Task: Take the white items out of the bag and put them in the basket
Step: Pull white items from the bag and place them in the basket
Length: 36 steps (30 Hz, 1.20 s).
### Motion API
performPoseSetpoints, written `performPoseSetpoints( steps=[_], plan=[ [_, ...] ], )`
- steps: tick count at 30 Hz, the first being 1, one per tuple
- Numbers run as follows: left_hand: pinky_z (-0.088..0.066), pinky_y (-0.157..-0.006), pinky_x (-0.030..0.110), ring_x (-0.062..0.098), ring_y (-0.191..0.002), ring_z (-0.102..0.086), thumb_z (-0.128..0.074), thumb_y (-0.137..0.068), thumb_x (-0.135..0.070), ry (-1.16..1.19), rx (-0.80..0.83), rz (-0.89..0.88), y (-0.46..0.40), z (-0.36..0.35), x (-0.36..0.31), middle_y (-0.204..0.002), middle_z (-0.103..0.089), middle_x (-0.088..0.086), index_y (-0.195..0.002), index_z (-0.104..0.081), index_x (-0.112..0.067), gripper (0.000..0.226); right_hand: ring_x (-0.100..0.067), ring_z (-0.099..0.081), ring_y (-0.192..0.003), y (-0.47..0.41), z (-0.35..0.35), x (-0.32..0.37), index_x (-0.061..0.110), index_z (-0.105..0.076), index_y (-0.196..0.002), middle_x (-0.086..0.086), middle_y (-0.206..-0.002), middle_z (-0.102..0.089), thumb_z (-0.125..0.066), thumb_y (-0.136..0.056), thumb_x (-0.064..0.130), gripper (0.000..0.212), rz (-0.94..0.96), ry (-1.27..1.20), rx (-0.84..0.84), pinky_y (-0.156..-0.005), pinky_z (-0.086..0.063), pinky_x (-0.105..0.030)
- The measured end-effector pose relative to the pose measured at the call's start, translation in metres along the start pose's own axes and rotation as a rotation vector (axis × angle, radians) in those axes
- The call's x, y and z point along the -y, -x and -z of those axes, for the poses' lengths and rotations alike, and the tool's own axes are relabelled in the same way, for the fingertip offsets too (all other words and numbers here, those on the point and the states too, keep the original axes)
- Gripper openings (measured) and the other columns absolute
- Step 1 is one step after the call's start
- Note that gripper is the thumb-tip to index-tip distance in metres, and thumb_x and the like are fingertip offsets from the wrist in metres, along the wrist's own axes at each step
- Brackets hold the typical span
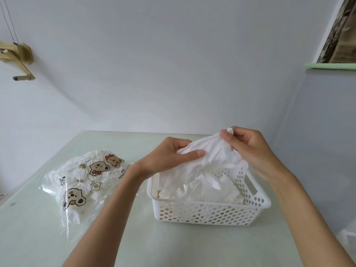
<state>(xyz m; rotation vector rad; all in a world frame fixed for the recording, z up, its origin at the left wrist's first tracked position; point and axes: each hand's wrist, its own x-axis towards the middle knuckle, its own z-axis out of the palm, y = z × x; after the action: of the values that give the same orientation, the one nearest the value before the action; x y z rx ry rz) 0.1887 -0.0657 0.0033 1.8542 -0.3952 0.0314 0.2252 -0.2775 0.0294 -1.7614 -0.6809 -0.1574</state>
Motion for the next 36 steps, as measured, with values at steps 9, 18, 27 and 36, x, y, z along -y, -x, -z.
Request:
performPoseSetpoints(
  steps=[9, 18, 27, 36],
  plan=[
    [-0.022, -0.049, 0.029, 0.021, -0.055, -0.029, -0.052, -0.097, -0.039, -0.135, -0.123, -0.102, 0.009, -0.006, -0.017, -0.061, -0.036, 0.008, -0.071, -0.047, 0.009, 0.054, -0.018, -0.035, -0.055, 0.003, 0.035, 0.008, -0.001, -0.057, -0.06, -0.022, -0.053, -0.043, -0.07, -0.071, 0.055, 0.059, 0.065, 0.222, -0.29, -0.057, -0.031, -0.03],
    [-0.042, -0.076, 0.037, 0.022, -0.081, -0.05, -0.039, -0.103, -0.039, 0.003, 0.005, -0.035, 0.008, -0.011, -0.01, -0.088, -0.059, 0.011, -0.106, -0.068, -0.015, 0.038, -0.008, -0.065, -0.073, -0.006, 0.049, 0.006, 0.012, -0.071, -0.09, 0.0, -0.086, -0.069, -0.065, -0.088, 0.024, 0.014, -0.24, -0.222, -0.192, -0.069, -0.051, -0.018],
    [-0.052, -0.078, 0.025, 0.009, -0.079, -0.068, -0.064, -0.091, -0.028, 0.026, -0.353, -0.062, -0.013, -0.036, -0.001, -0.093, -0.075, -0.003, -0.101, -0.076, -0.02, 0.017, -0.009, -0.041, -0.058, -0.022, 0.026, -0.016, 0.016, -0.055, -0.087, -0.004, -0.066, -0.046, -0.052, -0.097, 0.023, 0.013, 0.047, 0.132, -0.65, -0.06, -0.035, -0.023],
    [-0.041, -0.06, 0.019, 0.022, -0.066, -0.044, -0.039, -0.103, -0.028, 0.102, -0.501, -0.084, -0.017, -0.048, 0.0, -0.076, -0.052, 0.012, -0.089, -0.054, -0.011, 0.026, -0.016, -0.023, -0.039, -0.009, 0.016, 0.004, 0.007, -0.056, -0.099, 0.009, -0.044, -0.023, -0.045, -0.101, 0.024, 0.02, 0.415, 0.566, -0.654, -0.044, -0.019, -0.018]
  ],
)
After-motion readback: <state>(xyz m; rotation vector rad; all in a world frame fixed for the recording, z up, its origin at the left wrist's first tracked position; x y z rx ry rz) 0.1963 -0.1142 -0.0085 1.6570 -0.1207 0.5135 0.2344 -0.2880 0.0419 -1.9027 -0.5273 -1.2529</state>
